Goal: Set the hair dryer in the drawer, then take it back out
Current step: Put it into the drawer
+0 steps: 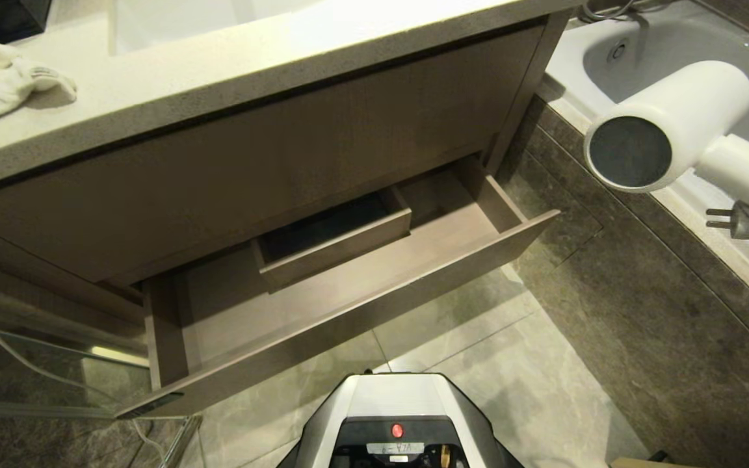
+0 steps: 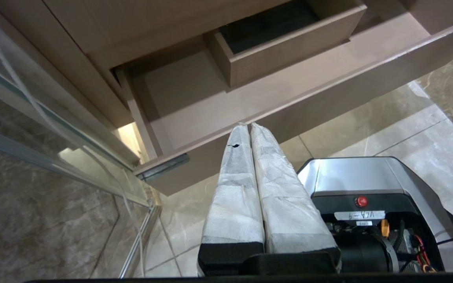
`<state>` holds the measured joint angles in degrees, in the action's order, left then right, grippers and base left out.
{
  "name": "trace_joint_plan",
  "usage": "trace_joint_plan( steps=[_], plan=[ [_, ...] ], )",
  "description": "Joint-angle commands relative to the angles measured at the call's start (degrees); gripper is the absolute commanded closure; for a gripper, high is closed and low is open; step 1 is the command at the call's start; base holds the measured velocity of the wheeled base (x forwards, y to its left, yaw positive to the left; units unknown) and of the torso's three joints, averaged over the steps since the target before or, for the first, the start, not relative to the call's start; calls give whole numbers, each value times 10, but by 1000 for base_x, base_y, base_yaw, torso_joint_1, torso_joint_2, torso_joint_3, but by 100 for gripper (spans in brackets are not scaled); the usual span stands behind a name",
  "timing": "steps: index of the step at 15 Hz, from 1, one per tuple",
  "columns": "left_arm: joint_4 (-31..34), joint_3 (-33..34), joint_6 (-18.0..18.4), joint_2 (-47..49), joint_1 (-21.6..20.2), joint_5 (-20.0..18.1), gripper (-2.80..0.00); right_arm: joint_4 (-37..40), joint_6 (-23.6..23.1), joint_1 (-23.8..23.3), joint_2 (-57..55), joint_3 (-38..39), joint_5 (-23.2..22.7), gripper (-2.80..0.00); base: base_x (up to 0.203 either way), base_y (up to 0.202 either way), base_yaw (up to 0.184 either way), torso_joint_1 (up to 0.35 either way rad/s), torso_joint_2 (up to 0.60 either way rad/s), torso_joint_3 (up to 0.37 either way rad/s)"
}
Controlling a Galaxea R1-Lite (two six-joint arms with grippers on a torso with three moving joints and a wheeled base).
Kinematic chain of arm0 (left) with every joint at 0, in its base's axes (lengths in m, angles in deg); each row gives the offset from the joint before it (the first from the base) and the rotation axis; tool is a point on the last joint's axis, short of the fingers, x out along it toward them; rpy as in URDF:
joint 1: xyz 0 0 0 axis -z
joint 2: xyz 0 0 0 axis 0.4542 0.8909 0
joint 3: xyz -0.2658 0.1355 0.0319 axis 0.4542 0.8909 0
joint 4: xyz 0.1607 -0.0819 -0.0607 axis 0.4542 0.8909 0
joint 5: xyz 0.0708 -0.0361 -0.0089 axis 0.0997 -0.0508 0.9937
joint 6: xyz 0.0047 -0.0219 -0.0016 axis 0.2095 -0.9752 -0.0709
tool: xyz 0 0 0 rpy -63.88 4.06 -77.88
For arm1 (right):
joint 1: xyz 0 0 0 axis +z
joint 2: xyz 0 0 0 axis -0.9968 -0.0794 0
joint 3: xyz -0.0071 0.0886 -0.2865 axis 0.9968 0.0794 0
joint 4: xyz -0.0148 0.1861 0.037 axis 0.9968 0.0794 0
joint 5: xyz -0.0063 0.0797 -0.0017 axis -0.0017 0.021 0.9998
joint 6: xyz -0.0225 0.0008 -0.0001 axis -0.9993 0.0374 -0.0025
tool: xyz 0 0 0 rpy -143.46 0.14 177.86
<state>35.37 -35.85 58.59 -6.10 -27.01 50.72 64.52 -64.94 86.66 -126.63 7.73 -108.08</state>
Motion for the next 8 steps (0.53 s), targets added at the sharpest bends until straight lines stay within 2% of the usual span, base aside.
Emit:
trace_joint_plan(
  steps=[1, 4, 8],
  plan=[
    [0, 0, 0, 0, 0, 0, 0, 1, -2, 0, 4, 2, -2, 0, 0, 0, 0, -281, 432, 119],
    [0, 0, 0, 0, 0, 1, 0, 0, -1, 0, 6, 2, -2, 0, 0, 0, 0, -139, 392, 236],
    [0, -1, 0, 0, 0, 1, 0, 2, -1, 0, 9, 2, -1, 0, 0, 0, 0, -36, 414, 391]
  ],
)
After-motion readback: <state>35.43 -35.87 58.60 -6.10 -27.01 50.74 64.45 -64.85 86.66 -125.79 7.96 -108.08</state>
